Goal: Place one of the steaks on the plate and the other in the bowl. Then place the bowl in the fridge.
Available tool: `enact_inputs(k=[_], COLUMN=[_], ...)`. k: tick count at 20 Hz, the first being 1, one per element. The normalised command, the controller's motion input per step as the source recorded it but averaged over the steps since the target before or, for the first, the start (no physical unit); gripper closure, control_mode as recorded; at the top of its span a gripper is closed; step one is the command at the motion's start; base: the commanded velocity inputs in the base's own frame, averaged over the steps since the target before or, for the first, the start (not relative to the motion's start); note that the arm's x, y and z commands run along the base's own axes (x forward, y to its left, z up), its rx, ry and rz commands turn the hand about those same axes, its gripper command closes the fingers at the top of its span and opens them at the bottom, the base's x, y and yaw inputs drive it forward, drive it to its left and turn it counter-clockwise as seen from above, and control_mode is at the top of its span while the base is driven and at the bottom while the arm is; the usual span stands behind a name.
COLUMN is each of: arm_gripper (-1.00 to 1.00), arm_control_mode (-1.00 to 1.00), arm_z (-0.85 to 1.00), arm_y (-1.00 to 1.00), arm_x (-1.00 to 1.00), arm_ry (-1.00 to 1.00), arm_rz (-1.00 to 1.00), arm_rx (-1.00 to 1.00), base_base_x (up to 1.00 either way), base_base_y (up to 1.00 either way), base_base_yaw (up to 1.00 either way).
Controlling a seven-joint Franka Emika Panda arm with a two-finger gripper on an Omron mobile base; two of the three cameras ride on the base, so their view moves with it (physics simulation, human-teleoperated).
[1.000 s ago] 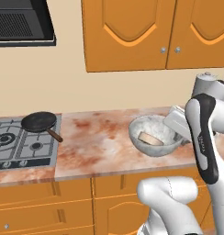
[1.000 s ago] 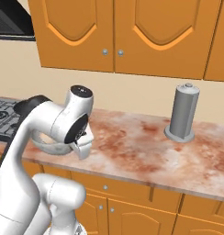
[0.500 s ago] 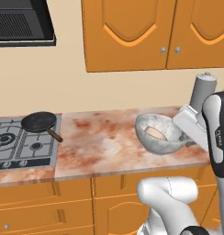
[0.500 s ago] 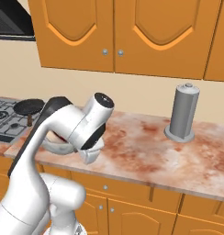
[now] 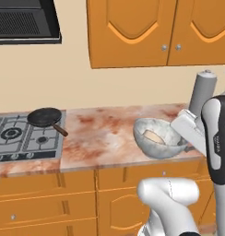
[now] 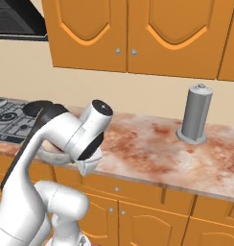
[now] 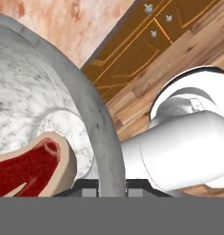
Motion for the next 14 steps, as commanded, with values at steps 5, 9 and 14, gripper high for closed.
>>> enact_inputs(k=[5, 9, 14], arm_gripper=[1.0, 1.0, 1.0], arm_control_mode=[1.0, 1.0, 1.0], arm_z=[0.0, 0.0, 0.0], arm_y=[0.0, 0.0, 0.0], arm_x=[0.0, 0.0, 0.0], arm_ry=[0.0, 0.0, 0.0], arm_rz=[0.0, 0.0, 0.0], arm_rx=[0.0, 0.0, 0.0], base_base_x=[-0.79, -0.29, 0.0], base_base_y=[0.61, 0.98, 1.0], base_base_yaw=[0.1, 0.38, 0.71])
